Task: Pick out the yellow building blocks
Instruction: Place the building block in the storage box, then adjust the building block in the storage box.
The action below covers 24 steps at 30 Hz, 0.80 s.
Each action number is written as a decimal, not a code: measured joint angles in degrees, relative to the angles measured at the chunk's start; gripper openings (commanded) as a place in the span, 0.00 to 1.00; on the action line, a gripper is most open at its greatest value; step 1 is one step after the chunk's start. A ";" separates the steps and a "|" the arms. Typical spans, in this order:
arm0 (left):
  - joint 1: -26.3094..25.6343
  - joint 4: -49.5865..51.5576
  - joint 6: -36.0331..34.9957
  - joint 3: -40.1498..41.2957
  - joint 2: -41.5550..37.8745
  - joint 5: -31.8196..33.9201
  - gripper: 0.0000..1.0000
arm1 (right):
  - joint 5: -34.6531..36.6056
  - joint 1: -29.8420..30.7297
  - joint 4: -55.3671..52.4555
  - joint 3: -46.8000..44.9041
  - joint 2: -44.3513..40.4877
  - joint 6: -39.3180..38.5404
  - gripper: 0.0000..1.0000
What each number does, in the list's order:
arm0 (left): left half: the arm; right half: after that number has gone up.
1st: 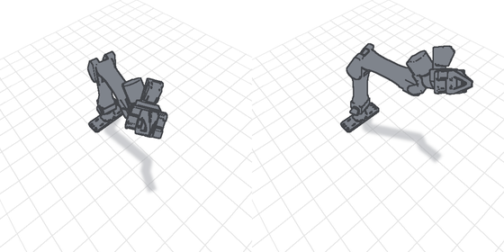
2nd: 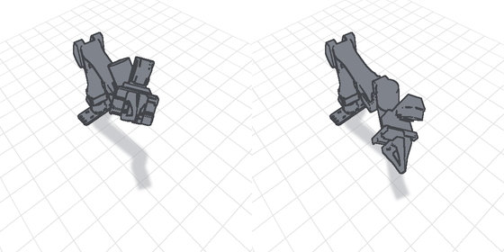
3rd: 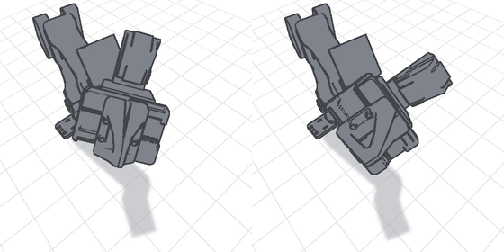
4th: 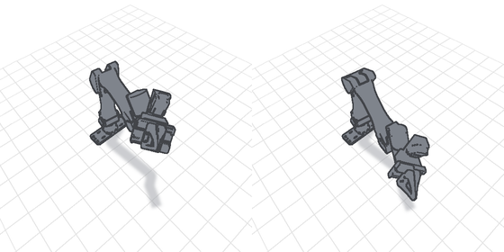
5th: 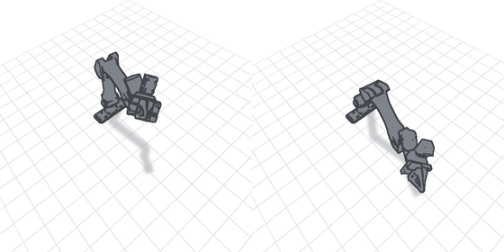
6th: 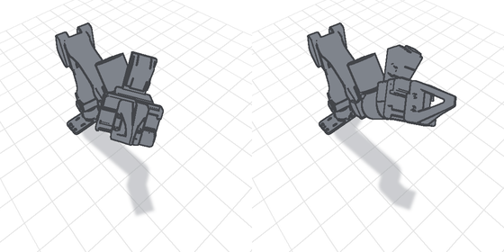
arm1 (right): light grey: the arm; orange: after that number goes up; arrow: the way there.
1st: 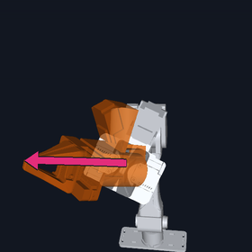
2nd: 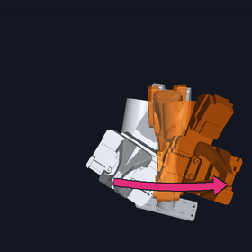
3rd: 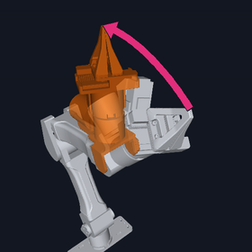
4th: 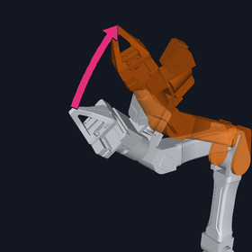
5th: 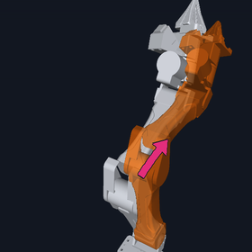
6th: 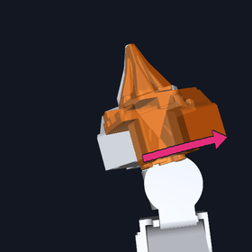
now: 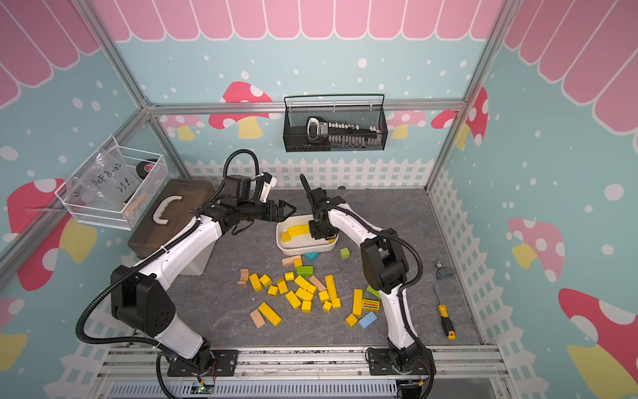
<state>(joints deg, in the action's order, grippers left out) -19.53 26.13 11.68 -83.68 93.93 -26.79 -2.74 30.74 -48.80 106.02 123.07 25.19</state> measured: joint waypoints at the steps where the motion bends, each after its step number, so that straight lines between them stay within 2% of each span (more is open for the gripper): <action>1: 0.00 0.00 0.00 0.00 0.00 -0.02 1.00 | -0.83 0.00 0.44 0.02 0.02 0.22 0.33; 11: 0.00 0.00 0.00 0.00 0.00 0.00 0.99 | -7.41 0.00 2.51 6.62 7.48 3.87 0.34; 17: 0.00 0.00 0.00 0.00 0.00 0.00 1.00 | -6.73 0.00 2.05 11.45 12.22 4.26 0.33; 24: 0.00 0.00 0.00 -0.02 0.00 0.00 1.00 | -3.08 0.00 1.03 14.86 13.29 3.93 0.33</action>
<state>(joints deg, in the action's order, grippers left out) -19.53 26.13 11.68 -83.70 93.93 -26.79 -5.82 30.74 -47.77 120.88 136.35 29.12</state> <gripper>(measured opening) 0.995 0.334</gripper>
